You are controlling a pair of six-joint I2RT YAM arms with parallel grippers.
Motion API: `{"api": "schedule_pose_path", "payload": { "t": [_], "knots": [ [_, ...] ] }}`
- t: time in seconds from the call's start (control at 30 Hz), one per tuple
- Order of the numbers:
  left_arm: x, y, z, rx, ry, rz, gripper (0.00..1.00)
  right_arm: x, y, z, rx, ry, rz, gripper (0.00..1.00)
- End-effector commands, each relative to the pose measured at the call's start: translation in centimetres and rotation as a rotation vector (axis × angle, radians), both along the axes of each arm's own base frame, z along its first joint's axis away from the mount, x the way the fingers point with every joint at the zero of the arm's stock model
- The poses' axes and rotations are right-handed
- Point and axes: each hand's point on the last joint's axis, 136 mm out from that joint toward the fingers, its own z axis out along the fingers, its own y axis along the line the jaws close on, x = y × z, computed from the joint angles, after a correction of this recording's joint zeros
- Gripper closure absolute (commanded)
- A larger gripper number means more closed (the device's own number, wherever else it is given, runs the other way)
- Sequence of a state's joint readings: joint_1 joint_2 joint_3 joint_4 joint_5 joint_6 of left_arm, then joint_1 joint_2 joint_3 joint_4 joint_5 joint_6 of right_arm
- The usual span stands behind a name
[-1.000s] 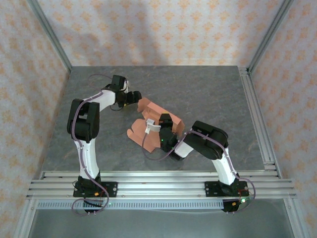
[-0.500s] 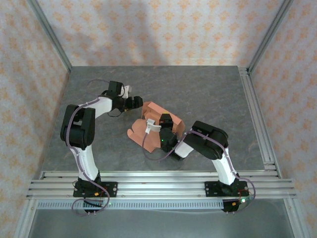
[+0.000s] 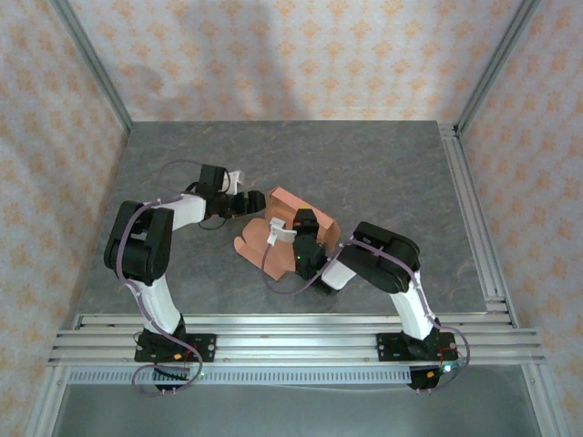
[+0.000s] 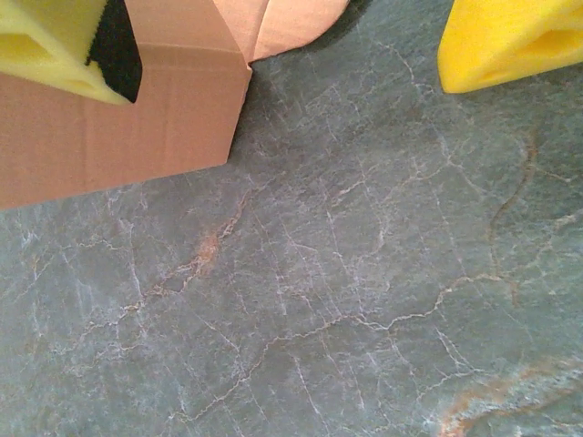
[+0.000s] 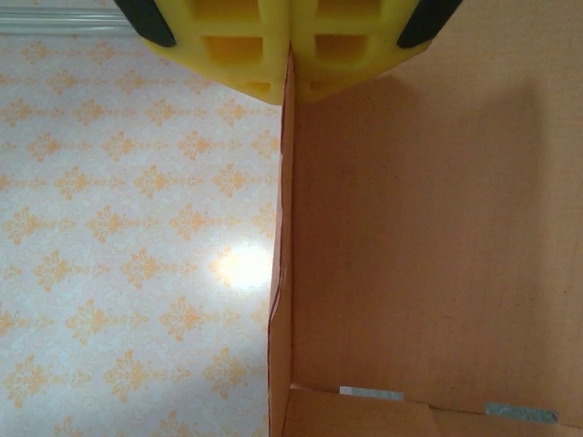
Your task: Fold the paper box
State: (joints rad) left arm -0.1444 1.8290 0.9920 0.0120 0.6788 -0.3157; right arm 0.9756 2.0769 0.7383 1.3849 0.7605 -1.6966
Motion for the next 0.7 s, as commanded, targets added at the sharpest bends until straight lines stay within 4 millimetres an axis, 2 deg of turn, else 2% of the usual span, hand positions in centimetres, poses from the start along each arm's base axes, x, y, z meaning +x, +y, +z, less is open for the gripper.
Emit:
{"api": "schedule_pose_path", "payload": {
  "t": [0.0, 0.3, 0.67],
  "knots": [
    [-0.2, -0.7, 1.2, -0.03, -0.048, -0.023, 0.14, -0.3, -0.1, -1.1, -0.019, 0.035, 0.0, 1.0],
    [-1.6, -1.4, 1.4, -0.028, -0.071, -0.078, 0.19, -0.2, -0.2, -1.2, -0.018, 0.038, -0.005, 1.0],
    [-2.0, -2.6, 1.8, -0.038, -0.093, -0.138, 0.23, -0.2, 0.0, -1.5, -0.017, 0.043, -0.004, 1.0]
  ]
}}
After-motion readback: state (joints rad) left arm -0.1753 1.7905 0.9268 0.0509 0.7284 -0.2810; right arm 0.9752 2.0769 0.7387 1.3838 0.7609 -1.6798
